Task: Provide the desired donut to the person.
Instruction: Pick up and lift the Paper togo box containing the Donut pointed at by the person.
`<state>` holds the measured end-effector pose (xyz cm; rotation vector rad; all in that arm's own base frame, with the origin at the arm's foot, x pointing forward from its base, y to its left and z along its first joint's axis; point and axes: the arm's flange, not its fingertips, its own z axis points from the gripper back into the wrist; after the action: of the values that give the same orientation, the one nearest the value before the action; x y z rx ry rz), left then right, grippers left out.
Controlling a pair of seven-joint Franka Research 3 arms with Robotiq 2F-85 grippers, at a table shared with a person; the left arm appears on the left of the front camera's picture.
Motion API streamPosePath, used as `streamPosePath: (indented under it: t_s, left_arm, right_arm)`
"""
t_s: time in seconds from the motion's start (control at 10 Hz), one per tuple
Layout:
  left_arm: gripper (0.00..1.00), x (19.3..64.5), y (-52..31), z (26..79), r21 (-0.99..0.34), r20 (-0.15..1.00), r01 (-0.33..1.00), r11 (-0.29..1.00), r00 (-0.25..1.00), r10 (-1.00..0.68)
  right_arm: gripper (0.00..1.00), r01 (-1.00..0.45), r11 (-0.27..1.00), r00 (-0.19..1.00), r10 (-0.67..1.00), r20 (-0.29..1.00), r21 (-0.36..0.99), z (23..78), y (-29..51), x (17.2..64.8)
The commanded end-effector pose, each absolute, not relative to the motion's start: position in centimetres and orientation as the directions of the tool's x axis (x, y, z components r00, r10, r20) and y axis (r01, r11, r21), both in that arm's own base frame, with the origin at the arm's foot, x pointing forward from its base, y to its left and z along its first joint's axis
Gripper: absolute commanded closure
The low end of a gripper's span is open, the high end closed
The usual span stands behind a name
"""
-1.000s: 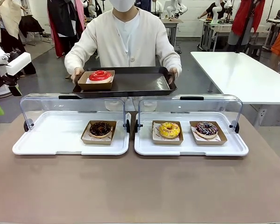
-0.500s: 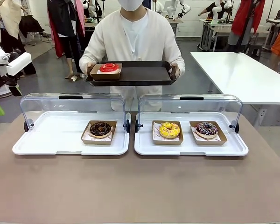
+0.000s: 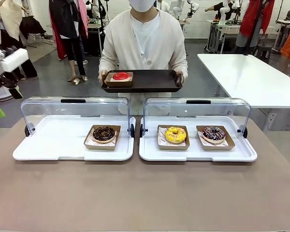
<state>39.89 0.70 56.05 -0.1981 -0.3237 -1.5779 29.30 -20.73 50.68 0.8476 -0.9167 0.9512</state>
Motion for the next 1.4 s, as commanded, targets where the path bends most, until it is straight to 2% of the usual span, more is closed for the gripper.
streamPosePath:
  t_s: [0.0, 0.1, 0.2, 0.3, 0.4, 0.6, 0.8, 1.3]
  left_arm:
    - [0.0, 42.8, 6.5, 55.9, 0.029, 0.618, 1.0, -0.008, -0.024, -0.786]
    - [0.0, 43.7, 9.2, 54.9, -0.004, 0.731, 0.999, -0.04, -0.024, -0.682]
    - [0.0, 43.0, 11.1, 53.4, 0.028, 0.78, 0.998, -0.048, -0.052, -0.624]
    - [0.0, 42.3, 12.6, 51.7, 0.096, 0.798, 0.992, -0.082, -0.126, -0.589]
    - [0.0, 41.5, 13.9, 49.8, 0.166, 0.797, 0.984, -0.059, -0.169, -0.58]
    - [0.0, 40.2, 15.5, 46.4, 0.155, 0.83, 0.985, 0.08, -0.086, -0.551]
    - [0.0, 39.6, 16.7, 46.3, 0.147, 0.838, 0.979, 0.143, -0.047, -0.544]
    - [0.0, 39.6, 18.0, 47.4, 0.142, 0.886, 0.978, 0.155, -0.056, -0.459]
  right_arm:
    - [0.0, -0.925, 0.337, 0.273, 0.273, 0.922, 0.174, 50.8, -20.7, 29.4]
    - [0.0, -0.925, 0.337, 0.273, 0.273, 0.922, 0.174, 50.8, -20.7, 29.4]
    - [0.0, -0.925, 0.337, 0.273, 0.273, 0.922, 0.174, 50.8, -20.7, 29.4]
    - [0.0, -0.925, 0.337, 0.273, 0.273, 0.922, 0.174, 50.8, -20.7, 29.4]
    - [0.0, -0.925, 0.337, 0.273, 0.273, 0.922, 0.174, 50.8, -20.7, 29.4]
    - [0.0, -0.925, 0.337, 0.273, 0.273, 0.922, 0.174, 50.8, -20.7, 29.4]
    - [0.0, -0.925, 0.337, 0.273, 0.273, 0.922, 0.174, 50.8, -20.7, 29.4]
    - [0.0, -0.925, 0.337, 0.273, 0.273, 0.922, 0.174, 50.8, -20.7, 29.4]
